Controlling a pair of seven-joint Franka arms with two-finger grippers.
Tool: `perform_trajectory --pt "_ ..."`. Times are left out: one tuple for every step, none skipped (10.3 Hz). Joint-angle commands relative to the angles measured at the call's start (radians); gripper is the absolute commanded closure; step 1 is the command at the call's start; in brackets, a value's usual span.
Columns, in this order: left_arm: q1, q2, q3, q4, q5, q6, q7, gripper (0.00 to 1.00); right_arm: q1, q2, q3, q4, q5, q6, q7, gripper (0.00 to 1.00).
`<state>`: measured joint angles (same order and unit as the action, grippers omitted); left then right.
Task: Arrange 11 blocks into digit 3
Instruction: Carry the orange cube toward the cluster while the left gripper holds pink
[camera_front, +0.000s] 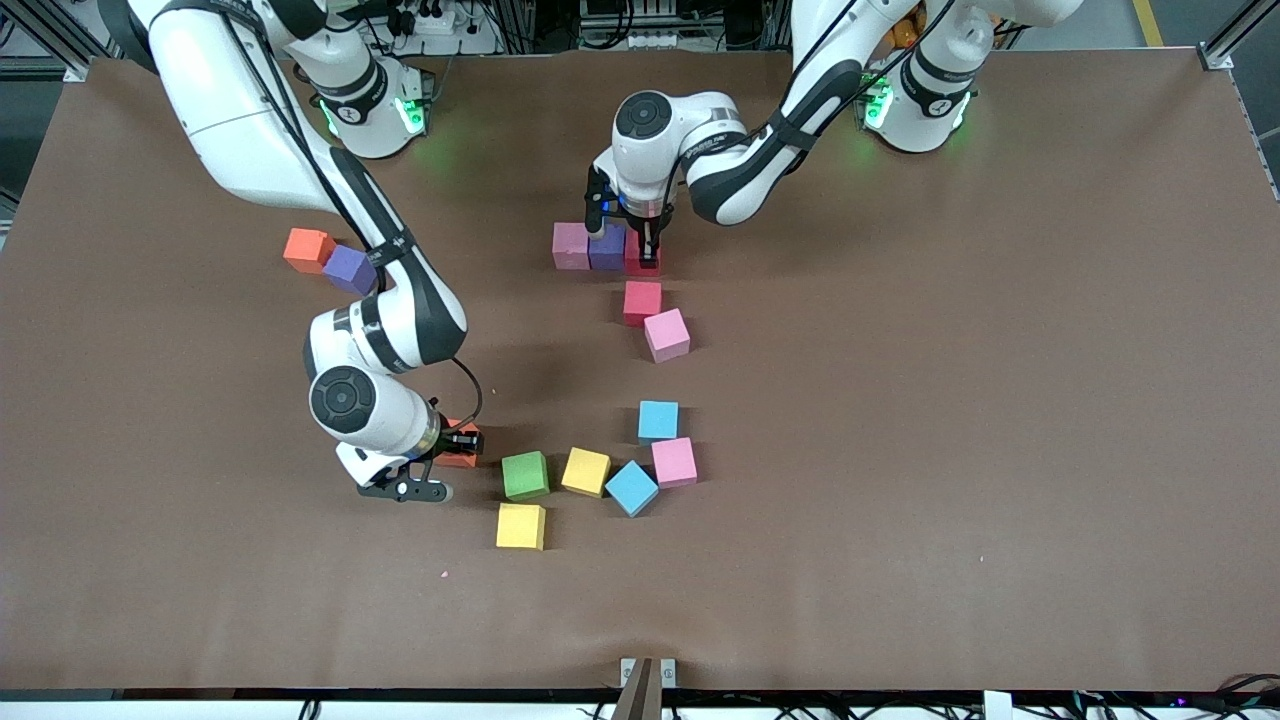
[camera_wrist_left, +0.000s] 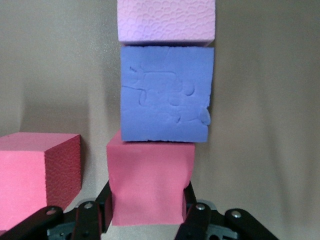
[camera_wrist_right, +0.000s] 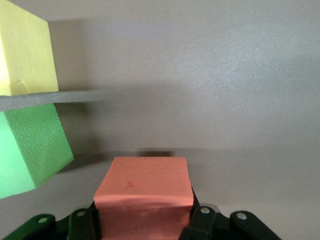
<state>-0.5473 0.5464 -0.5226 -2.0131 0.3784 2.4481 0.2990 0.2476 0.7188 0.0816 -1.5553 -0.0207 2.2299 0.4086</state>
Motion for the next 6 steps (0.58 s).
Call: perform_trajectory --pt "-0.006 0.033 -0.002 -0.019 0.022 -0.001 -0.035 0.87 -0.008 -0.024 0.010 -0.022 -0.010 -0.012 -0.004 0.89" --pt "-0.008 0.033 -0.002 -0.021 0.022 -0.001 -0.043 0.87 -0.007 -0.042 0.012 -0.046 -0.010 -0.010 -0.004 0.89" --pt "-0.008 0.033 -0.002 -0.021 0.022 -0.001 -0.046 0.87 -0.005 -0.062 0.014 -0.077 -0.010 -0.006 -0.005 0.90" --pt "-0.008 0.033 -0.002 -0.024 0.024 -0.001 -0.049 0.87 -0.005 -0.088 0.015 -0.109 -0.010 -0.003 -0.005 0.90" --pt "-0.008 0.033 -0.002 -0.027 0.022 -0.001 -0.049 0.87 -0.004 -0.110 0.017 -0.144 -0.010 0.001 -0.007 0.90" --pt "-0.008 0.032 -0.002 -0.029 0.022 -0.001 -0.050 0.87 0.001 -0.130 0.018 -0.176 -0.008 0.002 -0.005 0.90"
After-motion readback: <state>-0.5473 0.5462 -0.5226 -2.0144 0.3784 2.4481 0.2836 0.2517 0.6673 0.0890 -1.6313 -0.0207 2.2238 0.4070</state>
